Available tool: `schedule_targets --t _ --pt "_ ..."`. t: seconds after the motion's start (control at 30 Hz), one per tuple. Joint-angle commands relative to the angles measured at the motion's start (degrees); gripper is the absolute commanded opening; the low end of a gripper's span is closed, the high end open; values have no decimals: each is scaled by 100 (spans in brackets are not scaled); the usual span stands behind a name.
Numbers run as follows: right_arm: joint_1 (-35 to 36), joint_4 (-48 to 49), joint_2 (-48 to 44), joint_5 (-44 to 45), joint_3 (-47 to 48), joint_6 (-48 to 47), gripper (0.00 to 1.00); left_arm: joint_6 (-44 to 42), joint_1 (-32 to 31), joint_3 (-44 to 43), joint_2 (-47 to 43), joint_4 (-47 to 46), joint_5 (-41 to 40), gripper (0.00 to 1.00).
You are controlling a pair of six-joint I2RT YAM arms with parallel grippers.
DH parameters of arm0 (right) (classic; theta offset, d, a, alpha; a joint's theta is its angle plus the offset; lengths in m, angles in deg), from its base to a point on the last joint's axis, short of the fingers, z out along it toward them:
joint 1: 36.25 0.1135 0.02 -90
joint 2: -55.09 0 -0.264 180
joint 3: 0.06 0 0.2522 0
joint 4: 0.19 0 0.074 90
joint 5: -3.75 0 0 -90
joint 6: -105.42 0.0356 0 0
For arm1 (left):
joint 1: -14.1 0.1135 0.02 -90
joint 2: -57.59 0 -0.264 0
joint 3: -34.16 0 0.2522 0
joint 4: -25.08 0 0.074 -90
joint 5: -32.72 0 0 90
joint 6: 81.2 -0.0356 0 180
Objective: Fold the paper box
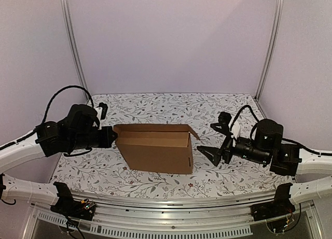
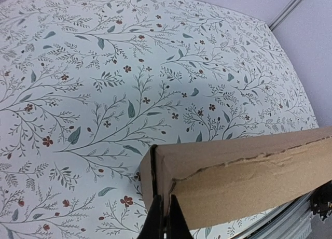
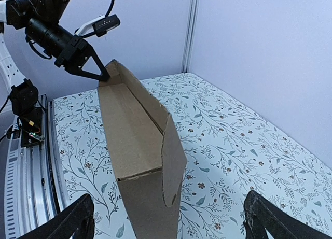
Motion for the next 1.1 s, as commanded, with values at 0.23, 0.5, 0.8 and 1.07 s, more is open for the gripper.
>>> schedule_targets --t 0.23,0.5,0.8,1.07 --pt "76 -4027 341 49 1958 589 99 545 -90 56 178 649 -210 0" --pt "133 -4437 618 672 2739 641 99 762 -143 6 247 634 -374 0" --pt "120 -4845 1248 841 3378 914 99 733 -152 -2 224 636 -444 0" --pt "121 -5387 1747 793 4287 624 87 710 -152 -3 201 654 -513 0"
